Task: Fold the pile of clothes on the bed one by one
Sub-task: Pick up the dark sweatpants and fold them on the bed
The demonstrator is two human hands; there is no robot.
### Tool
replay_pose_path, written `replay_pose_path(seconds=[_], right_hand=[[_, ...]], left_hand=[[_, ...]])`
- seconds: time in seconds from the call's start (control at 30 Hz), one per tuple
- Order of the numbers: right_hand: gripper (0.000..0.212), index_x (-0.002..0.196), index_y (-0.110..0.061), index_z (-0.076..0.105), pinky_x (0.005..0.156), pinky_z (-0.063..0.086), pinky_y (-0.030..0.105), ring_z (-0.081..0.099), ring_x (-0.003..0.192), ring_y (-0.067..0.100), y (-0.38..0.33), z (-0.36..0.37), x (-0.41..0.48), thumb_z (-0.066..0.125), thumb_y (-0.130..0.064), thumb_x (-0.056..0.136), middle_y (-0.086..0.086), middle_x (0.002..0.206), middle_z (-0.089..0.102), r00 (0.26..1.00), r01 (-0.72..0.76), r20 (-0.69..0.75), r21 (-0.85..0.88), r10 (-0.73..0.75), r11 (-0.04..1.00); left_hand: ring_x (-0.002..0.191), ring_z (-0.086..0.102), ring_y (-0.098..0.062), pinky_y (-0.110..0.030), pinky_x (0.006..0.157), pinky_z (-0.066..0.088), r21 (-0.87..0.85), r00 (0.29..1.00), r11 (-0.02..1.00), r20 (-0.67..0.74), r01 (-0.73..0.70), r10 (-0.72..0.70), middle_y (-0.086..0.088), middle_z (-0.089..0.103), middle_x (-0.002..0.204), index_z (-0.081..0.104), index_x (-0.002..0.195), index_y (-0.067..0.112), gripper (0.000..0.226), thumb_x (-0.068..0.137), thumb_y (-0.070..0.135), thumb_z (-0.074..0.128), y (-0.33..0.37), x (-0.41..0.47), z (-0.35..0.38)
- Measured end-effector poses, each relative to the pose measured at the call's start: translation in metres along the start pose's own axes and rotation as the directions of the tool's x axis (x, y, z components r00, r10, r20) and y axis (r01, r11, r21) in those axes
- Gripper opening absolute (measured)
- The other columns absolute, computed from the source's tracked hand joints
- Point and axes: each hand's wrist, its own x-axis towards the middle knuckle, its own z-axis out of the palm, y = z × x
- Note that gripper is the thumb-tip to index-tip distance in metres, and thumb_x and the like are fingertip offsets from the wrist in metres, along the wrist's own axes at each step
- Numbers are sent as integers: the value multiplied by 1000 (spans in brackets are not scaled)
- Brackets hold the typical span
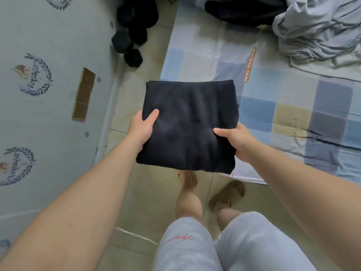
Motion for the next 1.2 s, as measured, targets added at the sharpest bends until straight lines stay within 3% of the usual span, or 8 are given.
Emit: replay_pose_path(seconds=[0.1, 0.27, 0.4, 0.47, 0.57, 0.7, 1.0, 1.2], right_hand=[[46, 125, -23, 59, 101, 50, 45, 65, 107, 23, 13, 24, 37, 78, -13, 85, -3, 118, 69, 998, -3, -60, -3, 2, 1000], [38, 122, -25, 58, 104, 48, 44, 64, 107, 20, 40, 36, 86, 72, -10, 90, -5, 117, 68, 997, -41, -69, -38, 38, 998], [77, 149, -22, 31, 103, 40, 38, 48, 126, 23, 47, 37, 79, 75, -30, 87, -1, 148, 46, 973, 34, -206, -335, -109, 941], [98, 157, -24, 15, 118, 26, 46, 23, 147, 27, 46, 41, 62, 75, -43, 82, 1, 162, 22, 877, 146, -225, -716, -423, 683], [104, 159, -28, 13, 121, 12, 54, 3, 154, 30, 44, 57, 54, 69, -60, 77, 3, 168, 4, 716, 320, 108, -929, -690, 186], [119, 161, -27, -1, 121, 0, 61, -12, 154, 34, 49, 73, 95, 51, -87, 72, 10, 168, -12, 794, 250, 234, -967, -562, -49], [122, 160, -18, -3, 119, 6, 67, -6, 153, 41, 89, 85, 182, 44, -89, 74, 21, 166, -7, 787, 262, 258, -962, -561, -75], [119, 151, -24, -30, 121, -5, 62, -26, 150, 35, 57, 79, 173, 36, -90, 77, 13, 162, -31, 904, 260, 260, -964, -339, -46]], left_hand=[[98, 65, -5, -26, 82, 51, 97, 997, 993, -12, -73, 74, 16, 67, 110, 61, 124, 27, 31, 98, 43, 60, -7, 43, -8], [103, 65, -17, -34, 87, 50, 285, 989, 950, -27, -129, 143, 12, 67, 105, 61, 114, 24, 25, 95, 39, 64, -33, 104, -9], [128, 48, -21, -38, 102, 42, 528, 935, 820, -125, -222, 333, 8, 52, 139, 40, 146, 27, 56, 95, 37, 61, -42, 93, 3], [140, 35, -28, -43, 111, 32, 746, 780, 557, -81, -366, 621, -1, 40, 155, 36, 152, 23, 64, 94, 32, 60, -41, 75, 10], [151, 22, -31, -49, 118, 24, 794, 632, 227, 239, -564, 737, -4, 27, 164, 38, 153, 25, 61, 96, 36, 56, -39, 69, 25], [156, -6, -29, -50, 125, 0, 855, 757, 63, 418, -514, 503, 0, -5, 170, 7, 160, 39, 69, 100, 62, 30, -52, 109, 37], [154, 1, -36, -57, 123, 0, 818, 646, 23, 436, -574, 627, -4, 6, 169, 14, 159, 38, 77, 92, 68, 38, -108, 184, 47], [154, -15, -31, -54, 124, -5, 873, 776, -11, 438, -487, 454, 0, -16, 168, -12, 157, 40, 80, 92, 75, 18, -84, 174, 53]])
